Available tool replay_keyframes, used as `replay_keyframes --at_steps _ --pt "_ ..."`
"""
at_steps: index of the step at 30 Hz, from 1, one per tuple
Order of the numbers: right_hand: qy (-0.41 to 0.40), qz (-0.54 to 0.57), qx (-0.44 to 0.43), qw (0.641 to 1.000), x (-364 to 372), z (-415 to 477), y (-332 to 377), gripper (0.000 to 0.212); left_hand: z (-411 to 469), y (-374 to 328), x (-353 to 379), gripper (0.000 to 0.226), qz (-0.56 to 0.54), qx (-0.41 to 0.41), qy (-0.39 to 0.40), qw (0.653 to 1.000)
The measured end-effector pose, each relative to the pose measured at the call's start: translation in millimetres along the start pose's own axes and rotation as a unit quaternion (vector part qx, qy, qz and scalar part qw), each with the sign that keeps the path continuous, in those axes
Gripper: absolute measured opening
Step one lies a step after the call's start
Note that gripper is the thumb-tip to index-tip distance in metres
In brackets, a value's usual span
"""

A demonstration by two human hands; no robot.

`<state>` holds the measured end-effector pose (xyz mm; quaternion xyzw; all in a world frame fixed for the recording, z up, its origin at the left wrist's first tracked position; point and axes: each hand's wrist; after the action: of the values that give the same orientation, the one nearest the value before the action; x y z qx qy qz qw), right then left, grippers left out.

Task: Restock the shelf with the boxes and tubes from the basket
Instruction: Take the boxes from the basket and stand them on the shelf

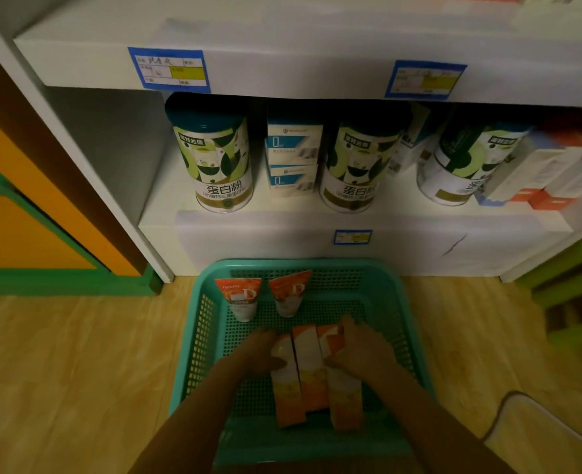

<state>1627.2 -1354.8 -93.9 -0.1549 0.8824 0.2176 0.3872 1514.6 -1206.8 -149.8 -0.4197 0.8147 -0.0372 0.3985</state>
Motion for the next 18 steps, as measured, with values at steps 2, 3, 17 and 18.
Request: replay_keyframes --at_steps 2,3,17,18 --pt "0.013 0.008 -0.012 1.0 -2.5 0.4 -3.1 0.059 1.0 4.7 -5.8 0.053 -0.029 -0.001 0.007 1.0" --pt "0.022 0.011 -0.02 0.999 -4.5 0.8 -4.5 0.056 0.9 6.7 -9.2 0.051 -0.054 -0.001 0.012 0.998" --pt "-0.027 -0.046 -0.174 0.983 -100.6 -48.8 22.3 0.02 -87.6 -30.6 -113.5 0.031 -0.131 0.156 -0.108 0.973" --pt "-0.033 -0.043 -0.187 0.981 -118.7 -58.7 28.9 0.023 -100.2 -36.4 -127.8 0.032 -0.134 0.161 -0.126 0.97"
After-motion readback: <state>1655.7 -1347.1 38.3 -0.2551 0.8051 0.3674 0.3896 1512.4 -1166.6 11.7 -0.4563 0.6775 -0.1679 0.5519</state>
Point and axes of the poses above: each hand's wrist, its own z-axis towards the middle knuckle, its own x-axis out of the palm, y = z × x, and after that the axes turned 1 degree about y, right-handed
